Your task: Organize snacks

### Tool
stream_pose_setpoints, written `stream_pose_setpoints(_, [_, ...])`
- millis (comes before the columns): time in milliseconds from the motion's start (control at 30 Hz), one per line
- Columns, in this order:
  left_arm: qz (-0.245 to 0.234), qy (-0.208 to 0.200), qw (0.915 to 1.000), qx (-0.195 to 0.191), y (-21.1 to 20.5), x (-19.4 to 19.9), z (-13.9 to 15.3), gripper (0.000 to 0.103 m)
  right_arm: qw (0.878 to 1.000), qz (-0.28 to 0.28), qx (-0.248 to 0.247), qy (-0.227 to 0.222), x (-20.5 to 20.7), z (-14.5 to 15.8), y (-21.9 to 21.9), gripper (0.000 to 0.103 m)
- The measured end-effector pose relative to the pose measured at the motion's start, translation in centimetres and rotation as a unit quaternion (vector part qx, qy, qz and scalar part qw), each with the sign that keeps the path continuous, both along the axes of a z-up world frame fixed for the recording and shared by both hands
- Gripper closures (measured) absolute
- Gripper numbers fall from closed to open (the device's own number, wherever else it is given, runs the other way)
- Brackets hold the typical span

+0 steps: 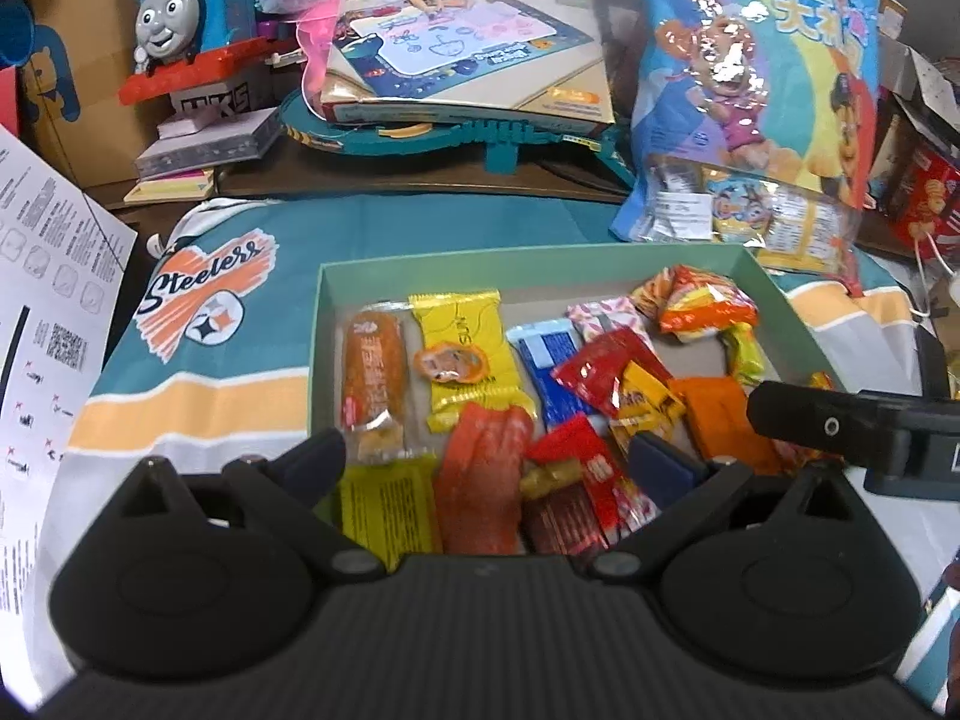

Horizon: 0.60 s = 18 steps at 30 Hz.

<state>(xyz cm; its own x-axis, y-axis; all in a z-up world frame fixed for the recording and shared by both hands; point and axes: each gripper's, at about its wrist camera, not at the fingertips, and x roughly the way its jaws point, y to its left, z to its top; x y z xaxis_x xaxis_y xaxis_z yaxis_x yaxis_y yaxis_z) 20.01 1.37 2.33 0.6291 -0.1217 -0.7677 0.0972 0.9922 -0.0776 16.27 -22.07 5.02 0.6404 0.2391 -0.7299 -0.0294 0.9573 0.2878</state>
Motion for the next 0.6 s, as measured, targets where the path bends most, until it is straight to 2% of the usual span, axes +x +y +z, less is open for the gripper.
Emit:
stream_pose_setpoints(233, [0.009,0.005,0.9999,-0.004,0.5,-3.3,0.0,0.000,1.000,-0.002,-0.004,0.007,-3.7,0.0,-0.7,0.000])
stream_pose_setpoints(600, [0.010,0.021,0.9997,-0.007,0.8,-6.9,-1.5,0.000,0.999,-0.024,-0.004,0.035,-7.0,-1.3,-2.4,0.000])
